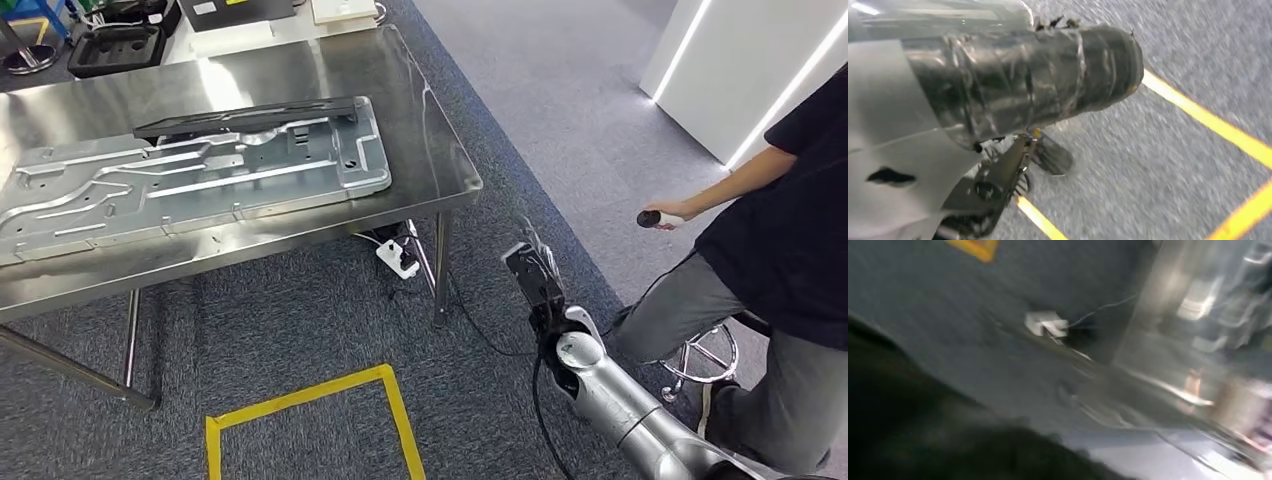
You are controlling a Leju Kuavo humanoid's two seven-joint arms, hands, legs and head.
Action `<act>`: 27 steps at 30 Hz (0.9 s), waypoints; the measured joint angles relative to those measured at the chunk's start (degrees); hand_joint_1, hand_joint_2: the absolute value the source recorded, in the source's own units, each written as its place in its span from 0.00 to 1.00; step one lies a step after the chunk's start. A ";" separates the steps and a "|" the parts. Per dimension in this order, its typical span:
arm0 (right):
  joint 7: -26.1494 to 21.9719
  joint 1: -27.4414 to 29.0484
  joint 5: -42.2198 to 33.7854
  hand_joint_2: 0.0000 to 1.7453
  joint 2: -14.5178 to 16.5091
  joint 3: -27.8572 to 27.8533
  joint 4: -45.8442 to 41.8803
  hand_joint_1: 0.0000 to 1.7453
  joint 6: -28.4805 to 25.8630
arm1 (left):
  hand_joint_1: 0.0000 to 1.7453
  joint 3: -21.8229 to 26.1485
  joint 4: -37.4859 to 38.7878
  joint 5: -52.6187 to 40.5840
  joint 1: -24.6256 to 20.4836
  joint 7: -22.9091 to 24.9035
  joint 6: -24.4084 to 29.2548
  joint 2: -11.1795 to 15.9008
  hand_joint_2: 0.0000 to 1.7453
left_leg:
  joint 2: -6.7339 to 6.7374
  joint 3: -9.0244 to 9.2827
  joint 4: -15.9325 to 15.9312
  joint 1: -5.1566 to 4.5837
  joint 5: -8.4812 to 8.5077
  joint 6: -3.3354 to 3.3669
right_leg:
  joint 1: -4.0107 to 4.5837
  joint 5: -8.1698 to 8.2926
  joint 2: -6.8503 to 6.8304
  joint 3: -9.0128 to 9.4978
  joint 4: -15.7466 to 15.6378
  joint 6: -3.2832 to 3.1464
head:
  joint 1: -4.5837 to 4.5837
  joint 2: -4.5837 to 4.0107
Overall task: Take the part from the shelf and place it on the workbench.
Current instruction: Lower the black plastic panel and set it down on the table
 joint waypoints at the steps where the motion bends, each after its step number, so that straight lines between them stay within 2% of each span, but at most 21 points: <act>1: -2.20 0.24 -2.96 0.00 0.46 -1.18 4.89 0.00 2.40 | 0.00 0.00 0.02 0.60 0.54 -0.34 -0.48 0.27 0.00 | 0.02 -0.68 3.69 0.07 -2.65 -0.26 | -0.08 0.72 -0.12 -1.03 0.04 0.00 | -0.06 0.00; 2: -3.74 0.38 -5.43 0.00 1.02 -2.31 9.83 0.00 4.23 | 0.00 0.00 0.03 1.16 1.16 -0.60 -0.92 0.57 0.00 | 0.03 -0.91 6.98 0.11 -3.86 -0.39 | -0.13 1.37 -0.25 -1.99 0.15 0.07 | -0.05 0.00; 4: -4.69 0.64 -8.19 0.00 2.34 -3.95 18.92 0.00 6.24 | 0.00 0.00 0.04 1.99 2.44 -0.79 -1.50 1.02 0.00 | 0.00 0.99 9.29 0.08 -2.20 -0.26 | -0.14 2.41 -0.50 -3.70 0.54 0.26 | -0.03 0.00; 5: -4.41 0.77 -8.57 0.00 3.06 -4.37 22.63 0.00 6.53 | 0.00 0.00 0.04 2.20 2.96 -0.77 -1.62 1.18 0.00 | -0.07 3.56 7.44 -0.04 -0.80 0.06 | -0.12 2.86 -0.58 -4.42 0.77 0.37 | -0.03 0.00; 6: -3.98 0.79 -8.56 0.00 3.83 -4.64 25.99 0.00 6.60 | 0.00 0.00 0.04 2.30 3.27 -0.70 -1.66 1.35 0.00 | -0.19 6.98 3.90 -0.21 -0.49 0.56 | -0.14 3.28 -0.64 -4.96 0.96 0.49 | -0.02 0.00; 8: -3.09 0.46 -8.31 0.00 5.23 -5.14 31.59 0.00 6.40 | 0.00 0.00 0.04 2.32 3.29 -0.58 -1.62 1.62 0.00 | -0.33 13.15 -4.26 -0.69 -2.07 1.48 | -0.15 4.28 -0.68 -5.51 0.90 0.99 | 0.01 0.00; 9: -2.59 0.15 -8.21 0.00 5.79 -5.48 34.10 0.00 6.18 | 0.00 0.00 0.04 2.30 3.17 -0.58 -1.61 1.73 0.00 | -0.35 14.63 -6.75 -0.90 -2.96 1.80 | -0.23 4.89 -0.71 -5.51 0.60 1.34 | -0.03 0.00; 10: -1.81 -0.15 -8.13 0.00 6.30 -5.88 36.48 0.00 5.85 | 0.00 0.00 0.04 2.22 3.09 -0.65 -1.64 1.80 0.00 | -0.31 15.03 -7.96 -1.06 -2.99 2.01 | -0.25 5.57 -0.71 -5.42 0.13 1.73 | -0.06 0.00; 11: -0.75 -0.36 -8.09 0.00 6.80 -6.26 38.77 0.00 5.36 | 0.00 0.01 0.04 2.10 3.13 -0.72 -1.71 1.86 0.00 | -0.26 14.76 -8.31 -0.99 -2.25 2.23 | -0.26 6.14 -0.67 -5.29 -0.33 2.11 | -0.09 0.00; 12: 0.68 -0.47 -8.02 0.00 7.27 -6.62 41.02 0.00 4.66 | 0.00 0.01 0.04 1.92 3.21 -0.77 -1.84 1.89 0.00 | -0.08 14.58 -8.87 -0.86 -1.42 2.53 | -0.26 5.75 -0.47 -5.37 -0.32 2.38 | -0.15 0.00; 13: 2.46 -0.48 -7.91 0.00 7.82 -6.93 43.19 0.00 3.78 | 0.00 0.01 0.05 1.68 3.28 -0.73 -2.02 1.91 0.00 | 0.08 14.18 -9.36 -0.70 -0.45 2.88 | -0.22 4.18 -0.24 -5.71 0.52 2.55 | -0.08 0.00; 16: 7.41 -0.77 -7.34 0.00 9.46 -7.45 48.59 0.00 1.52 | 0.00 0.01 0.05 0.87 3.12 -0.47 -2.33 1.81 0.00 | 0.38 11.85 -9.78 -0.64 2.15 3.54 | -0.17 -4.89 0.39 -8.03 9.35 2.71 | 0.17 0.00; 17: 8.28 -1.03 -7.03 0.00 10.01 -7.49 49.90 0.00 1.38 | 0.00 0.01 0.04 0.72 2.96 -0.48 -2.27 1.75 0.00 | 0.42 10.76 -9.61 -0.70 2.94 3.53 | -0.15 -6.41 0.49 -8.48 12.81 2.79 | 0.22 0.00; 18: 8.76 -1.34 -6.65 0.00 10.56 -7.50 50.96 0.00 1.55 | 0.00 0.00 0.04 0.65 2.81 -0.50 -2.17 1.69 0.00 | 0.50 9.55 -9.36 -0.75 3.69 3.45 | -0.15 -6.37 0.54 -8.25 15.06 2.86 | 0.25 0.00; 19: 8.93 -1.69 -6.14 0.00 11.14 -7.50 51.94 0.00 1.91 | 0.00 0.00 0.04 0.64 2.73 -0.53 -2.03 1.65 0.00 | 0.60 8.28 -8.99 -0.78 4.35 3.32 | -0.17 -5.10 0.55 -7.06 15.51 2.90 | 0.28 0.00; 20: 8.95 -2.06 -5.63 0.00 11.73 -7.50 52.83 0.00 2.26 | 0.00 0.00 0.04 0.66 2.70 -0.55 -1.87 1.60 0.00 | 0.70 7.06 -8.52 -0.76 4.90 3.12 | -0.22 -3.52 0.54 -4.82 13.99 2.92 | 0.29 0.00; 21: 8.98 -2.44 -5.18 0.00 12.31 -7.50 53.70 0.00 2.50 | 0.00 0.00 0.04 0.69 2.70 -0.56 -1.74 1.55 0.00 | 0.78 5.98 -7.89 -0.75 5.36 2.89 | -0.28 -2.83 0.53 -1.64 10.62 2.90 | 0.31 0.00; 23: 9.13 -3.09 -4.63 0.00 13.34 -7.50 55.26 0.00 2.56 | 0.00 0.00 0.04 0.82 2.76 -0.68 -1.53 1.48 0.00 | 0.80 4.46 -6.65 -0.83 6.11 2.29 | -0.08 -3.98 0.62 3.91 3.09 2.54 | 0.47 0.01; 24: 9.26 -3.34 -4.51 0.00 13.78 -7.50 56.00 0.00 2.46 | 0.00 0.00 0.04 0.92 2.78 -0.80 -1.46 1.45 0.00 | 0.78 4.15 -6.29 -0.87 6.50 1.98 | 0.07 -4.89 0.72 5.26 0.82 2.23 | 0.58 0.02; 25: 9.44 -3.49 -4.46 0.00 14.17 -7.50 56.64 0.00 2.34 | 0.00 0.01 0.04 1.04 2.83 -0.96 -1.40 1.40 0.00 | 0.73 4.01 -6.25 -0.84 6.92 1.66 | 0.27 -5.14 0.81 5.46 -0.10 1.81 | 0.71 0.02; 27: 9.98 -3.61 -4.45 0.00 14.85 -7.50 57.84 0.00 1.97 | 0.00 0.02 0.04 1.59 3.01 -1.69 -1.32 1.27 0.00 | 0.60 3.70 -6.33 -0.59 7.15 0.96 | 0.17 -4.27 0.75 4.76 -0.26 0.79 | 0.81 0.02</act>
